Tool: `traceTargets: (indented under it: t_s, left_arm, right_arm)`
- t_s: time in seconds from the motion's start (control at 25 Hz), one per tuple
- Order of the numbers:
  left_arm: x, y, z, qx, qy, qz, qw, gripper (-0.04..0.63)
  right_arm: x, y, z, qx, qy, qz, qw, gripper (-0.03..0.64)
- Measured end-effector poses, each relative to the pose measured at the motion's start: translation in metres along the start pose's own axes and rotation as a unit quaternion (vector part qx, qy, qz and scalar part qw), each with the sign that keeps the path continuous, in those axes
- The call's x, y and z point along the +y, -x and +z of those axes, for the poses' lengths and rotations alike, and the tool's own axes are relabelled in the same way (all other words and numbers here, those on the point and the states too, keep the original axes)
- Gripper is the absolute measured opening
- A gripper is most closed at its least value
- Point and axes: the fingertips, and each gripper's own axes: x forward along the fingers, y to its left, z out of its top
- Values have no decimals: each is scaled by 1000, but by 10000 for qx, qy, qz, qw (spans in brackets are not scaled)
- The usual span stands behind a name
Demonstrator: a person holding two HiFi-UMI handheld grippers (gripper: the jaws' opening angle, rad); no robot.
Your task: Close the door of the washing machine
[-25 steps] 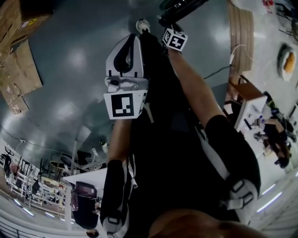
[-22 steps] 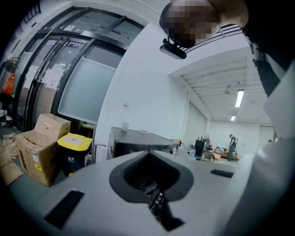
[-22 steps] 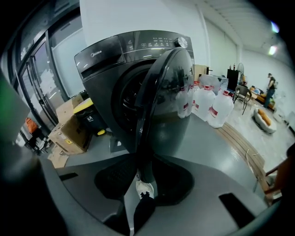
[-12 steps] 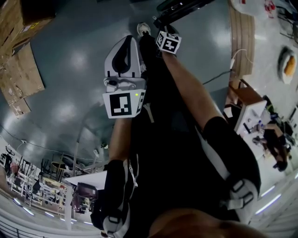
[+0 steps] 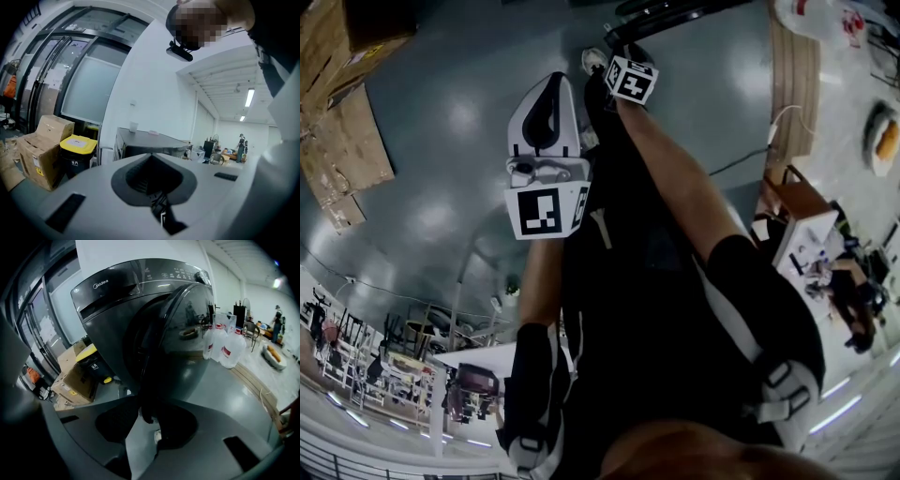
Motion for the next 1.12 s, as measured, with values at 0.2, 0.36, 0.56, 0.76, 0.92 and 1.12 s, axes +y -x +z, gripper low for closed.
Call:
traceTargets:
  t_s: [0.2, 0.36, 0.56, 0.76, 0.92, 1.12]
  left_arm:
    - [11, -12, 4, 20, 22, 101, 9999, 5]
    - [24, -21, 4, 40, 37, 183, 9998, 5]
    - [31, -35, 7, 29, 102, 265, 9996, 5]
    - [46, -46, 13, -33, 86, 363, 9993, 5]
    - [60, -50, 16, -76, 103, 498, 9987, 5]
    - [74, -62, 16, -58, 165, 650, 9977, 5]
  right_arm:
    - [17, -16, 12, -86, -158, 152, 9997, 114]
    - [28, -26, 26, -140, -126, 194, 9996, 115]
    - [37, -36, 41, -153, -43, 207, 9997, 117]
    - [49, -46, 54, -162, 19, 282, 9995, 117]
    - [61, -53, 62, -153, 324, 389, 9986, 118]
    - [71, -73, 80, -197, 1081, 501, 9927, 115]
